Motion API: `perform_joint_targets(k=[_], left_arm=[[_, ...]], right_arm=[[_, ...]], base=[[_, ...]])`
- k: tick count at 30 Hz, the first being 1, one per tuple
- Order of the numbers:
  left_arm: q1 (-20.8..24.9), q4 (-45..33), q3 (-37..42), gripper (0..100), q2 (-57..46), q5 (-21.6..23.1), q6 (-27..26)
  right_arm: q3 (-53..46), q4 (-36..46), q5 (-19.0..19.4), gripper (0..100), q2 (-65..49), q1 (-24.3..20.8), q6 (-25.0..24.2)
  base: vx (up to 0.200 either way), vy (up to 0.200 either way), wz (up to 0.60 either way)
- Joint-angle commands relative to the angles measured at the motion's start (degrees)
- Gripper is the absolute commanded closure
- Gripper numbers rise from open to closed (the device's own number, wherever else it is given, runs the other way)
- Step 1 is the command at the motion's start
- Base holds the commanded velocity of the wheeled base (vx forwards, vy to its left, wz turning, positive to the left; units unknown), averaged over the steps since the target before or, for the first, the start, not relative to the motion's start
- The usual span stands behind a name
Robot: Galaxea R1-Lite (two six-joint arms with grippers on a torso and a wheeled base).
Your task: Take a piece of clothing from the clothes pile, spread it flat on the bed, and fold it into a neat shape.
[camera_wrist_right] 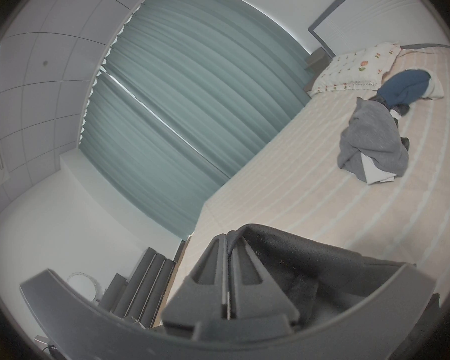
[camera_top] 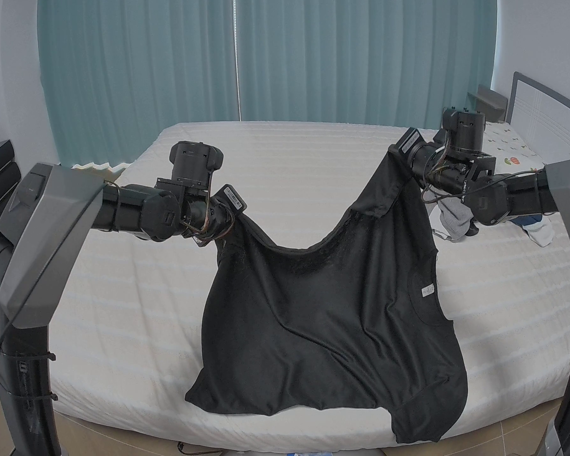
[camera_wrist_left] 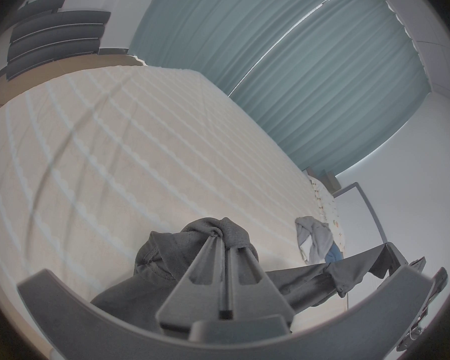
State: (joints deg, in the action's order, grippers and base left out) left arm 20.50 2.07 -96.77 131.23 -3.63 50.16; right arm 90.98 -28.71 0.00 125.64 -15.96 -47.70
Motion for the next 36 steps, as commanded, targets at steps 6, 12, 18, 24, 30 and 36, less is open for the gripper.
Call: perform_joint_targets(k=[6, 12, 18, 24, 30, 36], left_arm=[[-1.34, -2.86, -6.85, 0, 9.39, 0.12, 0.28], [-2.22, -9.89, -16.87, 0, 15.81, 0.73, 1.16], [-3.98, -10.69, -17.82, 0, 16.78, 0.56, 3.80], [-5.83, -14.29, -17.82, 0, 17.04, 0.29, 1.60], [-6.00, -22.11, -17.82, 0, 17.48, 0.29, -2.00], [-5.74, -24.48, -17.82, 0, 17.30, 0.47, -2.97]], right_arm=[[1.04, -0.56, -1.05, 0, 8.66, 1.02, -2.13], [1.04, -2.93, -0.53, 0, 13.85, 1.89, -2.40], [1.83, -2.05, -1.67, 0, 16.75, 5.50, -2.13], [1.31, 0.23, -2.37, 0, 17.27, 8.66, -2.13], [-1.07, 8.58, -1.85, 0, 16.92, 9.81, -1.52], [-2.21, 12.89, -0.88, 0, 16.83, 10.95, -1.43]], base=[[0.000, 0.000, 0.00], [0.000, 0.000, 0.00], [0.000, 0.000, 0.00], [0.000, 0.000, 0.00], [0.000, 0.000, 0.00], [0.000, 0.000, 0.00]])
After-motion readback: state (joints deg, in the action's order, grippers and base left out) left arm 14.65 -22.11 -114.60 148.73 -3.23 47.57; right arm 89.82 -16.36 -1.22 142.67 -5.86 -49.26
